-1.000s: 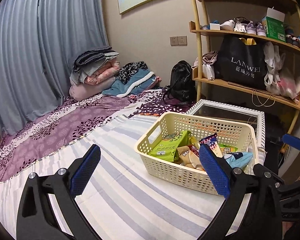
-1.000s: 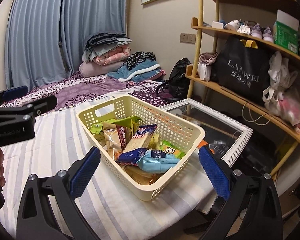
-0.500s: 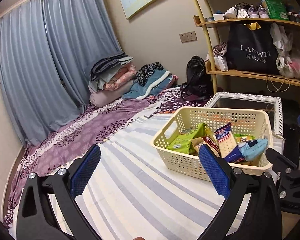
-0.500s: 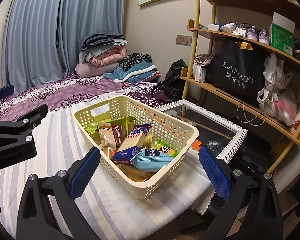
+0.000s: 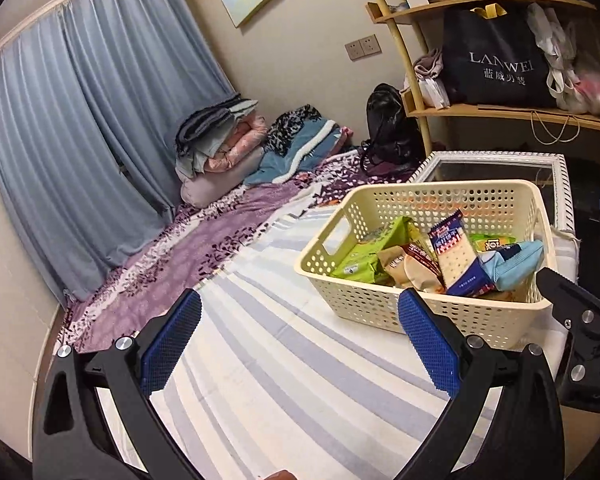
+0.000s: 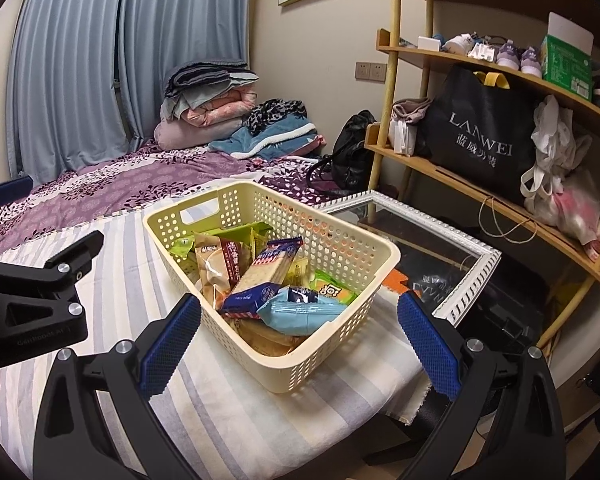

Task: Organize snacks

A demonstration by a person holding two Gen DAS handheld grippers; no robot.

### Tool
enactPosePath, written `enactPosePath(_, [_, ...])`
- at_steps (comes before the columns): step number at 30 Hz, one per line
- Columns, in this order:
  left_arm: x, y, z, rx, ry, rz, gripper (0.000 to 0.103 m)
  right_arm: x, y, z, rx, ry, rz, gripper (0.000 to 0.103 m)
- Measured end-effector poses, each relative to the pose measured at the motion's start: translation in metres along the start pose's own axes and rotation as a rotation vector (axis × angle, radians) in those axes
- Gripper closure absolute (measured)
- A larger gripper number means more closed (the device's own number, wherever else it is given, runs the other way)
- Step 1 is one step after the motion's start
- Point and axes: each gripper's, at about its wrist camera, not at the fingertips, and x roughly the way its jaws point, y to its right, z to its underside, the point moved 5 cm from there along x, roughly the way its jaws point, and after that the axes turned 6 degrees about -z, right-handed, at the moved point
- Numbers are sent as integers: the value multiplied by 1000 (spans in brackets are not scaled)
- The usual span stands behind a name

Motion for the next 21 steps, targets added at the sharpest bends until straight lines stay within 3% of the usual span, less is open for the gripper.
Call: enactPosePath(21, [18, 23, 6, 21, -64, 51, 3, 18, 14, 10, 37, -38, -8, 5])
